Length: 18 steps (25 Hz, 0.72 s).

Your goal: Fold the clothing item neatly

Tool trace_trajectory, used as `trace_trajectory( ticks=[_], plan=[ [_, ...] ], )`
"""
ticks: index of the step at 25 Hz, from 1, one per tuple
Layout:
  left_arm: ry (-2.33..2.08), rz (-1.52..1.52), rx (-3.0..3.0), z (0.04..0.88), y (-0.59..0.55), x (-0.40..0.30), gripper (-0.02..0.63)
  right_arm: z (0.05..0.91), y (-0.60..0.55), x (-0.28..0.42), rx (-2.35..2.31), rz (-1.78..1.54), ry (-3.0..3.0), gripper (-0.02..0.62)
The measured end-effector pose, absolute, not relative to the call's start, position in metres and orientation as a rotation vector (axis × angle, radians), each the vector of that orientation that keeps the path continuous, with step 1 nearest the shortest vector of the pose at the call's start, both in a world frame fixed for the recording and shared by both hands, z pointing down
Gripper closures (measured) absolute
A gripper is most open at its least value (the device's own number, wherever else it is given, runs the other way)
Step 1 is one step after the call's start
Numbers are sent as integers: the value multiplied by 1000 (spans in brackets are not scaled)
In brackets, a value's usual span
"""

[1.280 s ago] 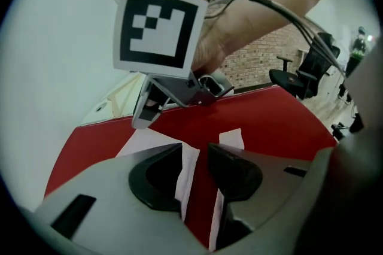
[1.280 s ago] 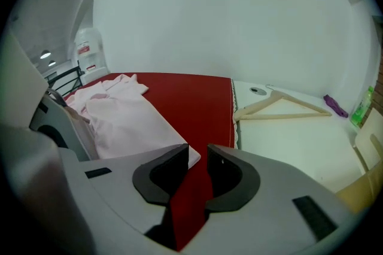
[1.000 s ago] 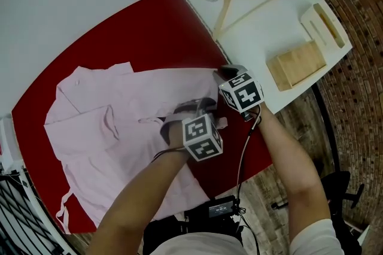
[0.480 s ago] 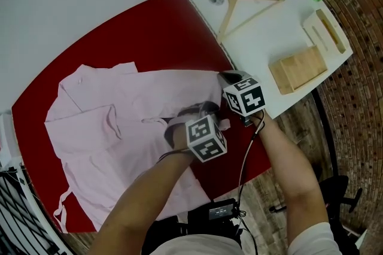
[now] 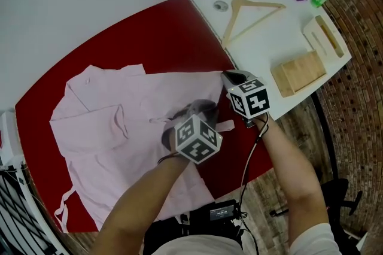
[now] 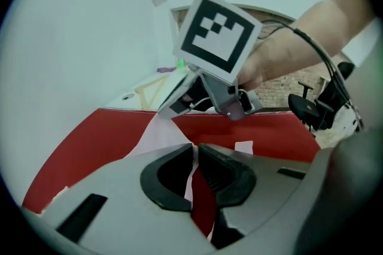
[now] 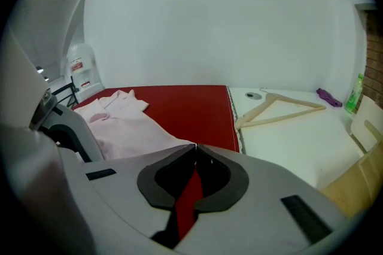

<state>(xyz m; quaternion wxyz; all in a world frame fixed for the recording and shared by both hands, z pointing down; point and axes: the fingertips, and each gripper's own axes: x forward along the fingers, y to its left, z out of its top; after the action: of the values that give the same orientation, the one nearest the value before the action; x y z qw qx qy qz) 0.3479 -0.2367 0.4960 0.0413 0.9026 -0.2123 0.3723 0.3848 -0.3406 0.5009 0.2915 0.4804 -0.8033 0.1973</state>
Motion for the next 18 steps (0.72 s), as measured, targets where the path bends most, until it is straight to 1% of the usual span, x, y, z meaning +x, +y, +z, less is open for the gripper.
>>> trace_trajectory(
  ticks=[7,18],
  plan=[
    [-790,932,2711,463,-246,313,571,463,-343,356,1313,447,-2182,575],
    [-914,671,2639,421,-237,250,572,414,-334,285,1302,328,-2217,575]
  ],
)
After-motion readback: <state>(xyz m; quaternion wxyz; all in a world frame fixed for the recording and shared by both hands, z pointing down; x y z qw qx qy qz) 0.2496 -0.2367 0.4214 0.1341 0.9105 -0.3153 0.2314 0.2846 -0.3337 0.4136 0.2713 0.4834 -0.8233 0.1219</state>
